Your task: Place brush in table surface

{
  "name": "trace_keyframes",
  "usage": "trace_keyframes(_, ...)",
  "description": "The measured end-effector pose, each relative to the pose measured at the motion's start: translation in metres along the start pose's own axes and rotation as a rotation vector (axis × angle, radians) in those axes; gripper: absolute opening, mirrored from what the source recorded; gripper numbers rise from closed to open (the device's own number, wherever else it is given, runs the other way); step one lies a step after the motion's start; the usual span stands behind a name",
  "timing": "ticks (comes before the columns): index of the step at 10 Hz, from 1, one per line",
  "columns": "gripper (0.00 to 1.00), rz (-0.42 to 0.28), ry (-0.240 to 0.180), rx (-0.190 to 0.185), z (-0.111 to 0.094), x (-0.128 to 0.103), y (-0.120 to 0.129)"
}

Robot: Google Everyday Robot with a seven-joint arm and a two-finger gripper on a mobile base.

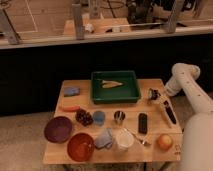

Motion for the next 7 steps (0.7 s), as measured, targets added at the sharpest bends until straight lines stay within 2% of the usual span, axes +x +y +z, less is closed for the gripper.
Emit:
trace_keyframes(2,0.4,-0.027,0.003,0.002,0.0068,-0.004,0.0044)
trace_keyframes(4,0.63,-0.016,0.029,0.008,0.0101,-0.0081,0.0079)
trace_keyframes(6,0.78,-0.002,0.047,0.01,0.0101,-0.0095,0.0094)
trace_keyframes(7,0.8,0.005,0.051,0.01,0.0094,-0.0109,0.0094)
